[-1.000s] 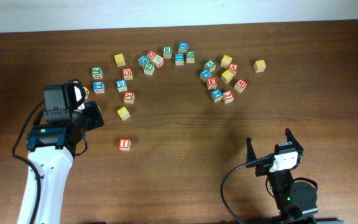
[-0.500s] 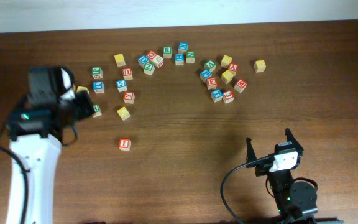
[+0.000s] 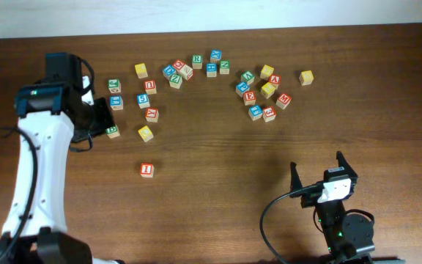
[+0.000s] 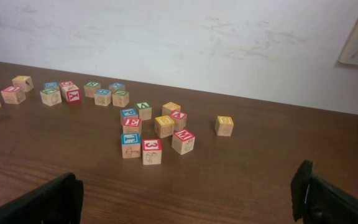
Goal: Spell out ICRA
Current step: 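Move the left gripper forward toward the yellow C block, then lower the left gripper and grasp the yellow C block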
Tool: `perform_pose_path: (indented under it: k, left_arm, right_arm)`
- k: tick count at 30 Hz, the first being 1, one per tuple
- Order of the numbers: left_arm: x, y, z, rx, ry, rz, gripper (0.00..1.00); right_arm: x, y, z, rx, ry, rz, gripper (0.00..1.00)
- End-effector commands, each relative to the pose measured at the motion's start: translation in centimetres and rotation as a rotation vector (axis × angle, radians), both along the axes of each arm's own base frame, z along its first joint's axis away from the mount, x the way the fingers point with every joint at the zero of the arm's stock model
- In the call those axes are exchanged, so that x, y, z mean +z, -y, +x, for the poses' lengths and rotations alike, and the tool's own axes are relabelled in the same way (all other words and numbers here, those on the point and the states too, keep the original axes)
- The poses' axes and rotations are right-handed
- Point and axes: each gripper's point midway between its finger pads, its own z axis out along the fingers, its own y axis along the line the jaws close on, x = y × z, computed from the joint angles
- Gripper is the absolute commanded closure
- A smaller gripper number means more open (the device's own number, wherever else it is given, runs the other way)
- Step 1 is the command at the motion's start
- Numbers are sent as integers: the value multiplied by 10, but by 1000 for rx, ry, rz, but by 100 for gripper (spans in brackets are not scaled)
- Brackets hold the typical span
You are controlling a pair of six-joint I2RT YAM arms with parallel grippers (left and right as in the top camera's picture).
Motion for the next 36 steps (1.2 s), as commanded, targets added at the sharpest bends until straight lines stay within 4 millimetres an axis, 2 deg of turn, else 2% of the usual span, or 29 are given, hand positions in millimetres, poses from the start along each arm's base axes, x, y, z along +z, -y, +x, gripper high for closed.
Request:
perform_pose_path:
  k: [1,9,13,16,20,21,22,23,28,30,36]
  left_arm:
    - [-12,11,4,-29,-36,-16,100]
    - [-33,41,26,-112,-30,-11,100]
    - [-51,54,34,-113,-55,-18,93]
    - [-66,60,38,-130,-79,-4,93]
    - [-83,59,47,-104,-94,12,91]
    - [-88,59,49,-95,-95,10,85]
    - [-93,60,54,-90,-92,9,66]
    - [-97,60,57,-90,-90,9,55]
    - [-113,60,60,-65,-115,5,50]
    - [-123,60,58,-65,-141,7,40]
    - [-142,59,64,-62,-156,15,22]
  right_arm:
    - [-3,2,0,-7,-7,11,2]
    - [-3,2,0,-7,-7,11,2]
    - [-3,2,0,-7,-7,11,2]
    - [-3,2,0,-7,-7,11,2]
    - [-3,2,0,-7,-7,11,2]
    - [-3,2,0,-7,-7,11,2]
    - [-3,2,0,-7,-7,11,2]
    - [-3,2,0,-7,-7,11,2]
    - [-3,2,0,-7,-7,11,2]
    - [-3,2,0,-7,-7,11,2]
    - [-3,2,0,-7,-7,11,2]
